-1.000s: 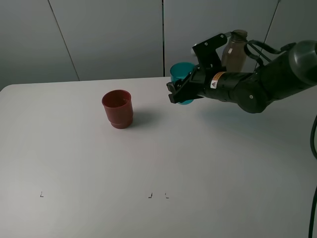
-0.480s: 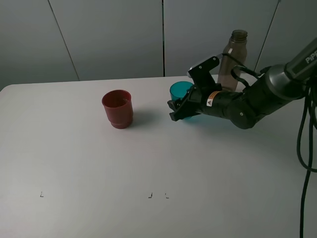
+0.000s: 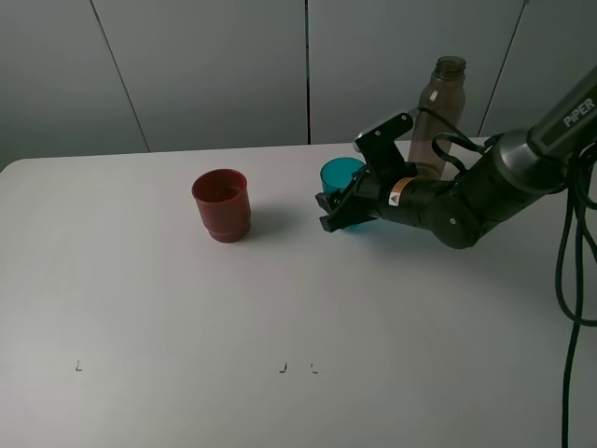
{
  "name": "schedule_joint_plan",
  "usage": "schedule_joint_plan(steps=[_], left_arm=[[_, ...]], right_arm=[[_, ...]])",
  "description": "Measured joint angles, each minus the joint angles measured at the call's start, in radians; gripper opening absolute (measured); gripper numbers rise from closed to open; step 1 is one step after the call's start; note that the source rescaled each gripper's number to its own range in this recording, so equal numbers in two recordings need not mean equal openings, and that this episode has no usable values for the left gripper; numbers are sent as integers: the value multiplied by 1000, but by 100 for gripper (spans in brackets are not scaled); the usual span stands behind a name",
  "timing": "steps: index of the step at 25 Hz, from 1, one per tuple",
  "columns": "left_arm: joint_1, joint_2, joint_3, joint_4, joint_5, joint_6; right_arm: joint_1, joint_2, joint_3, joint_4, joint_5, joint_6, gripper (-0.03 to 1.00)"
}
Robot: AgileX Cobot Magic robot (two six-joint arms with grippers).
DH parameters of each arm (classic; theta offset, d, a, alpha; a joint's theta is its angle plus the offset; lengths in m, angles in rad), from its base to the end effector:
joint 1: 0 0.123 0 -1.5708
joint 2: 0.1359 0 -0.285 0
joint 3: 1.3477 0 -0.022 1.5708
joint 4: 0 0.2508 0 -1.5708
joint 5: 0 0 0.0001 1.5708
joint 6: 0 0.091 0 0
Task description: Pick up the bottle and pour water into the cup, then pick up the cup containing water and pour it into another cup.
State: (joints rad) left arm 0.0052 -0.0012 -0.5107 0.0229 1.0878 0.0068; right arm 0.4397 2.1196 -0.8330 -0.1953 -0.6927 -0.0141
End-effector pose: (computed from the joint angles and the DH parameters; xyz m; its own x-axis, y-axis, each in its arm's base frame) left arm -0.0074 0.0018 0.2781 -0.4697 0.0150 -0.8827 -0.0149 0.9996 0.0249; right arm 0.3302 0.1678 0.0734 -0.3550 -0.3473 -0.8680 -0.5863 0.8059 -0.0827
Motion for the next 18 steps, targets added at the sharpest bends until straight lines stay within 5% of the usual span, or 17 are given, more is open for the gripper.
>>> schedule_joint_plan(steps=[3, 10, 18], left_arm=[[0, 0, 0, 0, 0, 0], [0, 0, 0, 0, 0, 0], [0, 0, 0, 0, 0, 0]], right_arm=[[0, 2, 0, 0, 0, 2, 14], [0, 2, 0, 0, -2, 32, 93], [0, 2, 0, 0, 3, 67, 97]])
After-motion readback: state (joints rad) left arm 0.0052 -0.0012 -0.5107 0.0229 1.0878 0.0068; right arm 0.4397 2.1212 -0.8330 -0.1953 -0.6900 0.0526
